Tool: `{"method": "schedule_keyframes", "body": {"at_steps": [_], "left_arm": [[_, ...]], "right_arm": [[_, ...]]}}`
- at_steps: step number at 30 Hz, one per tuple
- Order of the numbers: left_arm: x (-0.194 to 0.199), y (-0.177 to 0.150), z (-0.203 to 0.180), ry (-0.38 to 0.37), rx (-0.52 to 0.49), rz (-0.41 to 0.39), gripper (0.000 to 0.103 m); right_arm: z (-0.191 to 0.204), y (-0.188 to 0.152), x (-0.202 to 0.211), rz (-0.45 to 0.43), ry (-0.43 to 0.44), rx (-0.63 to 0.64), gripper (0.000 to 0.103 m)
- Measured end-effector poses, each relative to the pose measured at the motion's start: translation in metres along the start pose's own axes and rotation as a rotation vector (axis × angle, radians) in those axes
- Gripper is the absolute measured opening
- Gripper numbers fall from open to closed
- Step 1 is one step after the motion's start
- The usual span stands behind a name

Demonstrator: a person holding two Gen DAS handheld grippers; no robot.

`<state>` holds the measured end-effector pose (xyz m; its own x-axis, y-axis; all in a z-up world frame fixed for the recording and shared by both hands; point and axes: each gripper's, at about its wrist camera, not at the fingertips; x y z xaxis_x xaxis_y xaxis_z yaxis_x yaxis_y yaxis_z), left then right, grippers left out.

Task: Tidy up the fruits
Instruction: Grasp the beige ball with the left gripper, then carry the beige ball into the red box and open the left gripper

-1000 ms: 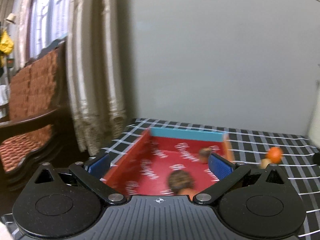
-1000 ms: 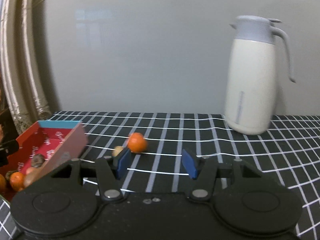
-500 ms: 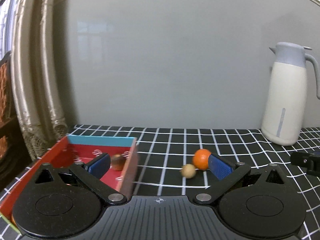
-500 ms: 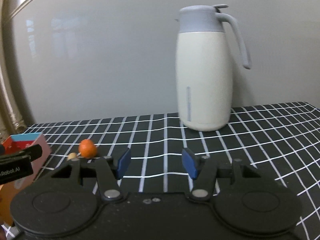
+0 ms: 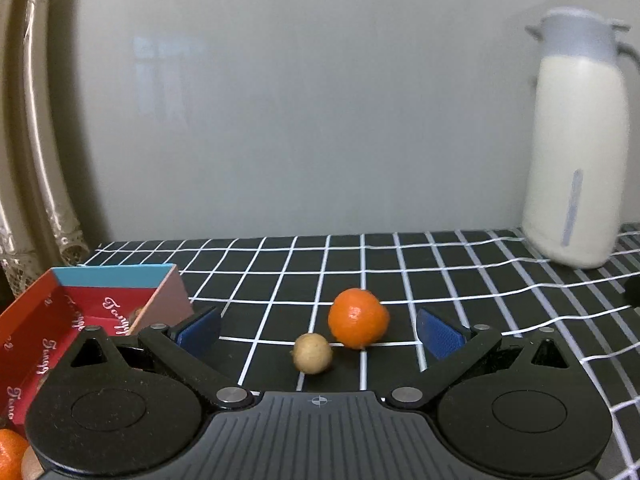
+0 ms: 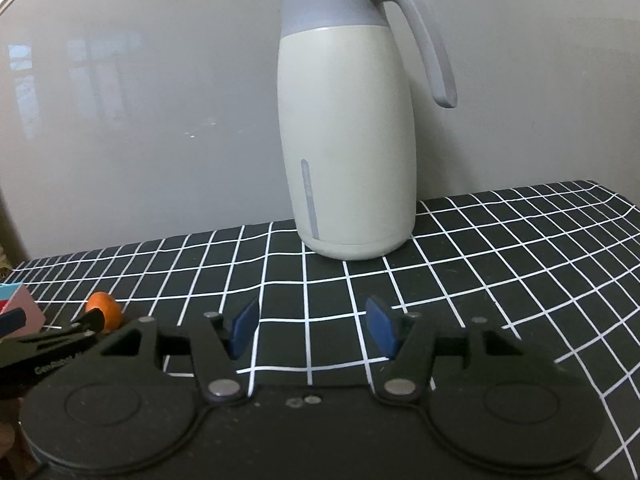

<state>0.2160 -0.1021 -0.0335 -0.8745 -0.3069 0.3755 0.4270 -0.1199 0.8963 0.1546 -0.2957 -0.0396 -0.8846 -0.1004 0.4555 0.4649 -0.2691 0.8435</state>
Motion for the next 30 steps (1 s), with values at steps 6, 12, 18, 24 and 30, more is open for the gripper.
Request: {"method": "schedule_keyframes", "body": {"at_steps": [6,12,18,24,30], "left_arm": [[-0.008,0.002,-0.004,0.015,-0.013,0.018,0.103],[-0.008,-0.003,0.008,0.035,-0.041,0.039,0.095],[-0.021,-0.003,0.012,0.011,-0.003,0.105,0.068],[-0.026,-0.003,0.012,-0.035,-0.006,0.118,0.036],[-0.031,-0.002,0.014,-0.072,0.009,0.151,0.025]], "right_arm": [[0.004,0.001,-0.009,0.008,0.003,0.023,0.060],[0.005,0.002,-0.014,0.016,0.014,0.026,0.062],[0.006,0.003,-0.014,0.020,0.017,0.025,0.063],[0.008,0.003,-0.020,0.030,0.022,0.030,0.063],[0.007,0.004,-0.018,0.028,0.026,0.029,0.065]]}}
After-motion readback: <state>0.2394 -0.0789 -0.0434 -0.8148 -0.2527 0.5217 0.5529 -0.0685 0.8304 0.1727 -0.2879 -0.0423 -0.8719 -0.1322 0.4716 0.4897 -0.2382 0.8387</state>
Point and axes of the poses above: each gripper's, at about its wrist camera, not at the fingertips, and x roughly against the way its jaws point, z to its left, y to its top, and after that the axes turned 13 degrees about y, right-handed
